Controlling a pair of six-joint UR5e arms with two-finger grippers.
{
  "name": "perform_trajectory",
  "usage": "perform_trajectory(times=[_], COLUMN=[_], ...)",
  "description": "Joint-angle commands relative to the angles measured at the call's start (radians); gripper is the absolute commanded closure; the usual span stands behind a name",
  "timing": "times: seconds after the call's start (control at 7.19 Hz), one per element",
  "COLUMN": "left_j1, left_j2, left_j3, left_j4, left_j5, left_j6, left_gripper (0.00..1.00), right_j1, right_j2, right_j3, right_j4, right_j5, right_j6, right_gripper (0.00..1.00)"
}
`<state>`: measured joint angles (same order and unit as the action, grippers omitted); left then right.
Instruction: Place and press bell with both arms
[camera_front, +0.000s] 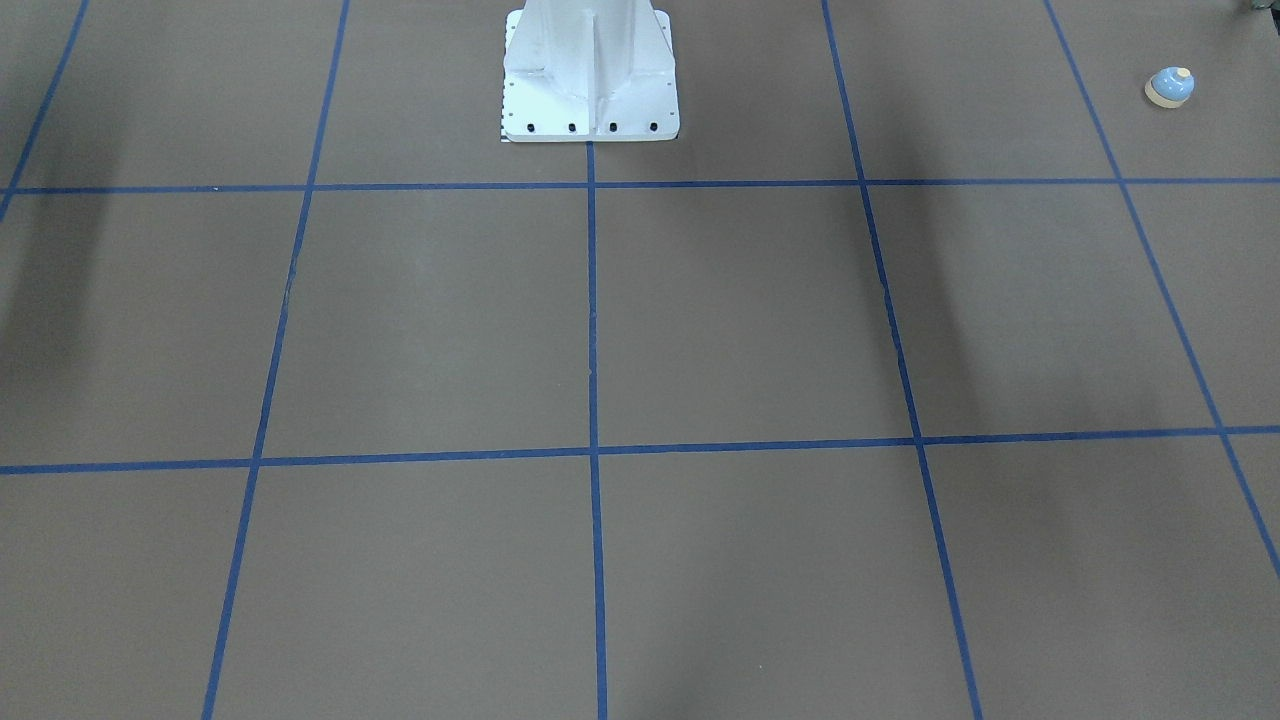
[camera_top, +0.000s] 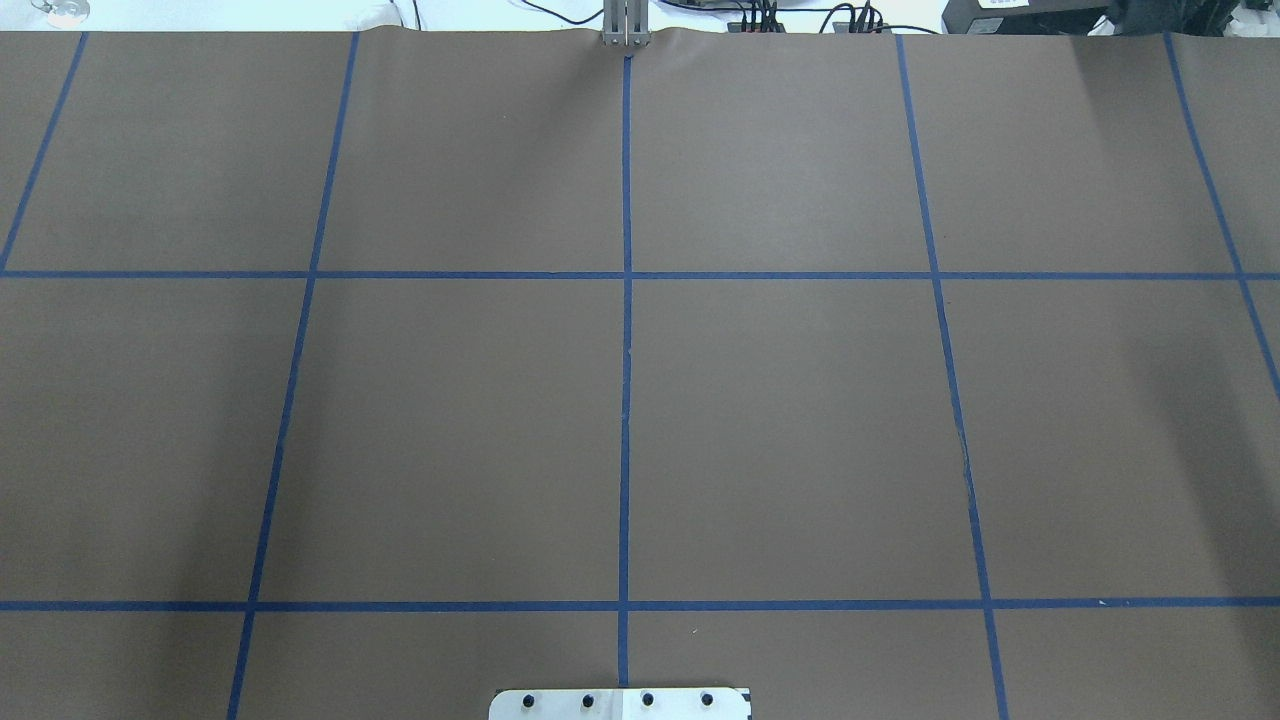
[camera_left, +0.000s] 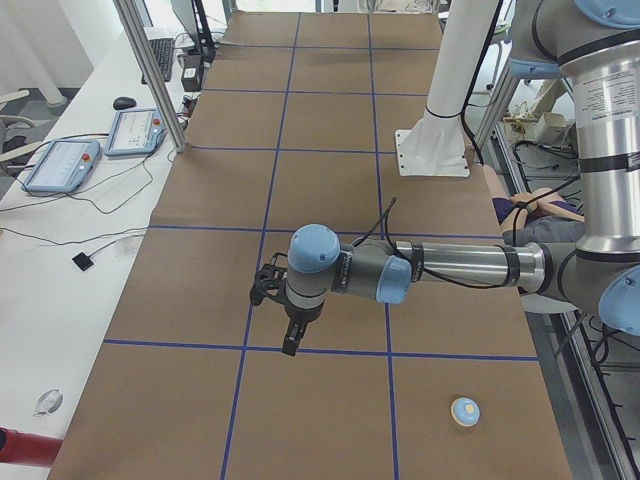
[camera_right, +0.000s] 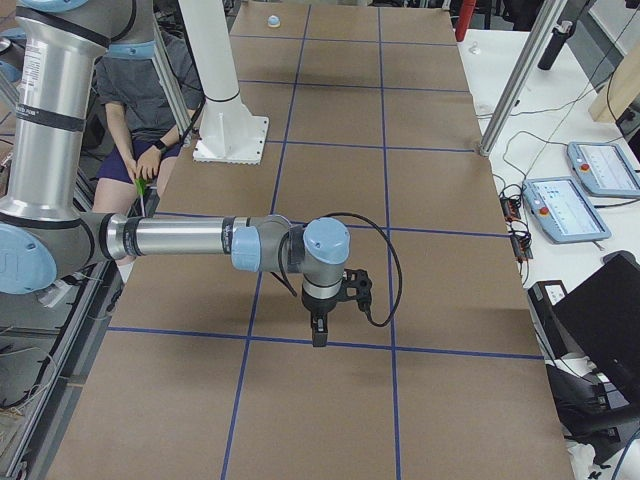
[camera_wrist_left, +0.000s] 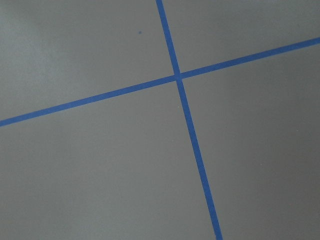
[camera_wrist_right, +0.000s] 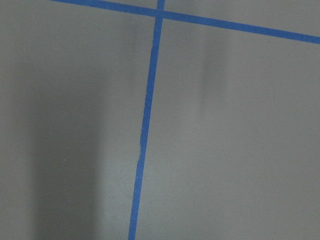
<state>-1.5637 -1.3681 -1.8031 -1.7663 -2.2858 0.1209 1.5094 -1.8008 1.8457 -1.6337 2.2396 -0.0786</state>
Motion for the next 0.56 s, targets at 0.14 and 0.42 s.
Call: perform_trajectory(times=[0.14,0.42], left_j1=[0.001,0.001], left_j2=[-0.034,-0.017], left_j3=[0.028,0.05], left_j4=[-0.151,-0.162], left_j5=[-0.004,-0.018], left_j6=[-0.001,0.006], left_gripper=[0.0,0.0], right_j1=[0.0,0.0], right_j2=[0.0,-0.009], right_j3=[0.003,-0.005], right_j4=[0.002,0.04], right_j5=[0.0,0.002], right_j6=[-0.001,-0.003], right_gripper=[0.0,0.0])
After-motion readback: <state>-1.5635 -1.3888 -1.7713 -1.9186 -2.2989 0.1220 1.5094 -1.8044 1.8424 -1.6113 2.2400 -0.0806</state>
